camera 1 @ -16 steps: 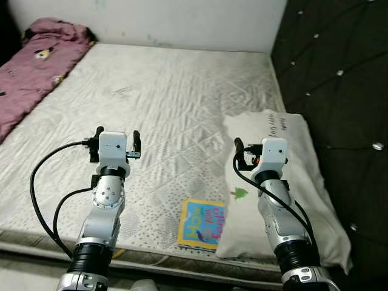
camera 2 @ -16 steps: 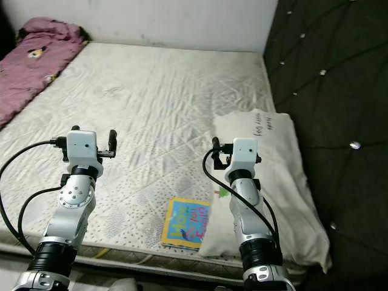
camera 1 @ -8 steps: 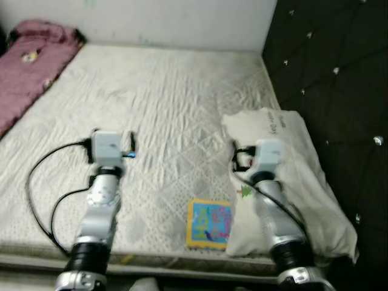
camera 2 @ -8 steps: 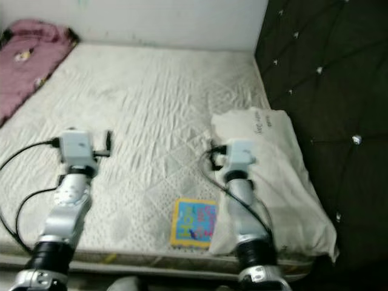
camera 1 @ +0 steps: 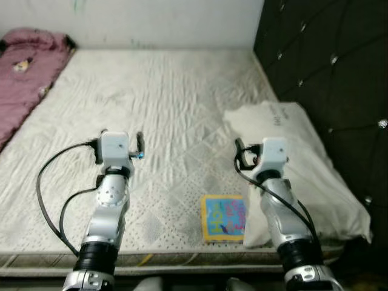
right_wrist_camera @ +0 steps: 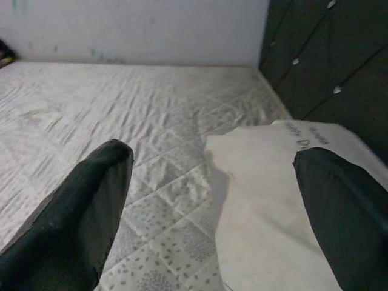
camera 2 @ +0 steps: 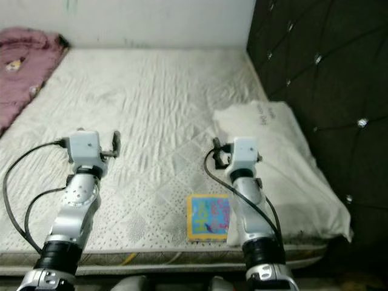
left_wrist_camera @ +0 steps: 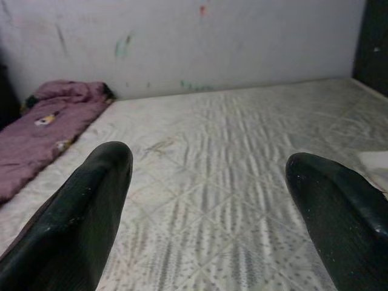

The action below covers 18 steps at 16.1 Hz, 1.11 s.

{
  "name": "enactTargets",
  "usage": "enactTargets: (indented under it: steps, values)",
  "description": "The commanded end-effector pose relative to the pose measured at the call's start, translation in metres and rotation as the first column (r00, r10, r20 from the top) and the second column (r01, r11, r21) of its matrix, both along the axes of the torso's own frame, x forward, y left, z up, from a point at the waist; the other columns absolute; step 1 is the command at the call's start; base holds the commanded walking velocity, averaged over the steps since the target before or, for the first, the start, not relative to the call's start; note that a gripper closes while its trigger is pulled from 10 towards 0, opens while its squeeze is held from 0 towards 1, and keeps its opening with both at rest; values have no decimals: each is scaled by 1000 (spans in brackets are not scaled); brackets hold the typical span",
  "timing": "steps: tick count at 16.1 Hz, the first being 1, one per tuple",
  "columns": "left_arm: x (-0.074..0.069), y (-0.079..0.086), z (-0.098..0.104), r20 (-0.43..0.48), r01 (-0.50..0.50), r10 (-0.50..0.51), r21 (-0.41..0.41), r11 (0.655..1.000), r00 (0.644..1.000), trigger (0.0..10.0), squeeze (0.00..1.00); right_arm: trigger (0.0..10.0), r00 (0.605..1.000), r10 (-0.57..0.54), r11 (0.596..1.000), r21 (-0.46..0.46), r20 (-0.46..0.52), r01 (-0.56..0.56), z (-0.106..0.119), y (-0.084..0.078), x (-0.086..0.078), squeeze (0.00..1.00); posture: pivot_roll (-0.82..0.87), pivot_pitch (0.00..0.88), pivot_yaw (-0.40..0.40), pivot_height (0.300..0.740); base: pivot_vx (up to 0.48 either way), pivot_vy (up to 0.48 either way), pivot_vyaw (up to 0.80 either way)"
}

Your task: Clean up the room

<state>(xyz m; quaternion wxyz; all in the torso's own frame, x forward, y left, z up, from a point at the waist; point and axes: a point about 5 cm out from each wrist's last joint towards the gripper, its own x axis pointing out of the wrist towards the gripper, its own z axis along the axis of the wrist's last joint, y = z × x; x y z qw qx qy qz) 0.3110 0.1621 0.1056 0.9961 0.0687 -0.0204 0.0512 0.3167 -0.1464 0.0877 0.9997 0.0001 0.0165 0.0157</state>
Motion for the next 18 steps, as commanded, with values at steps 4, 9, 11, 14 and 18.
enactTargets:
  steps: [4,9,11,14,18]
  values:
    - [0,10,1,-6,-26,26,10,1000,1000,10000,0,10000,1000,16,1000,15,13,-16,5,7,2,0,30,0,11,740,0,424,0]
    - [-1,9,0,-12,-26,26,4,1000,1000,10000,0,10000,1000,23,1000,12,10,-23,5,7,2,0,33,0,7,740,0,431,0]
    - [-1,9,0,-12,-25,25,1,1000,1000,10000,0,10000,1000,28,1000,10,8,-28,5,7,2,0,32,0,6,740,0,442,0]
    - [0,8,-1,-14,-25,25,-2,1000,1000,10000,0,10000,999,34,999,9,4,-34,4,7,3,0,31,0,4,740,0,459,0]
    - [0,8,-1,-14,-26,26,-4,1000,1000,10000,0,10000,999,42,999,9,-5,-42,3,9,3,0,32,0,1,740,0,478,-547]
